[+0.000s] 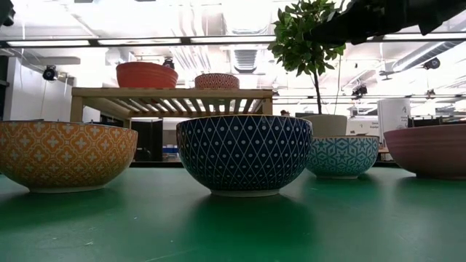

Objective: Place and stack bowls onto a shelf
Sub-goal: Stack the blue bowl in the orange bowl on the shelf

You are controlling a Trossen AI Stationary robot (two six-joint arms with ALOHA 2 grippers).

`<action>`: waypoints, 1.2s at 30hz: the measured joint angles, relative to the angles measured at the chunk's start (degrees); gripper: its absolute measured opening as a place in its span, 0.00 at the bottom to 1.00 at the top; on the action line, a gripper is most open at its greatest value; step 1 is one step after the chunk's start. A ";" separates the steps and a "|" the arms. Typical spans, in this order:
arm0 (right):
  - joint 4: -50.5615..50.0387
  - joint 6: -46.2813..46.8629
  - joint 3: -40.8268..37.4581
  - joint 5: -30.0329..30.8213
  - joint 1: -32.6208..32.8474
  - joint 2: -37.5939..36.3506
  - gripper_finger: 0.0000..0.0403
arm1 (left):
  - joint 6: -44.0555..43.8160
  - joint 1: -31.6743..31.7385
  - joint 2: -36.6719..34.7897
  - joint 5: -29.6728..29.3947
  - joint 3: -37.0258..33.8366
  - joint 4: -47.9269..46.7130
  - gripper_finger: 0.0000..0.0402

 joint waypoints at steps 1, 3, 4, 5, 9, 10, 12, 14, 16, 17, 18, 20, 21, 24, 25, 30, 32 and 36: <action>0.00 -0.02 0.00 0.00 0.00 0.01 0.35 | 0.02 -0.04 0.00 0.01 0.33 0.06 0.10; 0.00 -0.07 0.00 0.00 0.00 0.02 0.35 | -0.17 -0.08 0.00 0.47 1.35 -0.51 0.03; 0.00 -0.09 0.00 0.02 0.00 0.02 0.35 | -0.20 -0.15 0.00 0.52 2.05 -1.17 0.02; 0.00 -0.13 0.00 0.02 0.00 0.02 0.34 | -0.30 -0.15 0.00 0.89 2.90 -1.74 0.02; 0.00 -0.09 0.00 0.02 0.00 0.02 0.34 | -2.00 -0.15 0.00 1.90 8.25 -8.29 0.00; 0.00 -0.07 0.00 0.02 0.00 0.02 0.35 | -2.13 -0.15 0.00 1.91 9.94 -9.98 0.00; 0.00 -0.04 0.00 0.02 0.00 0.02 0.34 | -2.23 -0.15 0.00 1.90 13.77 -14.10 0.00; 0.00 -0.02 0.00 0.02 0.00 0.02 0.34 | -1.79 -0.06 0.00 1.36 17.72 -17.64 0.00; 0.00 -0.02 0.00 0.02 0.00 0.02 0.34 | -0.53 0.25 0.00 -1.35 21.90 -20.50 0.00; 0.00 -0.02 0.00 0.02 0.00 0.02 0.34 | 0.01 0.43 0.00 -3.65 23.78 -22.13 0.00; 0.00 -0.01 0.00 0.02 0.00 0.02 0.34 | 0.81 0.75 0.00 -6.88 25.67 -23.94 0.00; 0.00 -0.02 0.00 0.02 0.00 0.02 0.34 | 3.11 1.74 0.00 -13.79 29.12 -26.47 0.00; 0.00 0.00 0.00 0.02 0.00 0.02 0.34 | 5.01 2.43 0.00 -17.22 30.64 -27.22 0.00; 0.00 -0.02 0.00 0.02 0.00 0.08 0.34 | 13.90 5.67 0.00 -24.07 33.99 -29.14 0.00; 0.00 -0.02 0.00 0.02 0.00 0.11 0.34 | 17.48 7.20 0.00 -24.95 34.80 -29.54 0.00; -0.02 0.00 0.00 0.02 0.00 0.15 0.34 | 35.18 16.12 -0.03 -25.74 39.56 -36.07 0.00; -0.02 -0.02 0.00 0.02 0.00 0.15 0.34 | 44.08 19.64 -1.07 -25.72 40.71 -35.52 0.00; -0.04 0.01 0.00 0.02 0.00 0.15 0.34 | 55.08 26.89 -4.16 -27.23 44.13 -35.81 0.00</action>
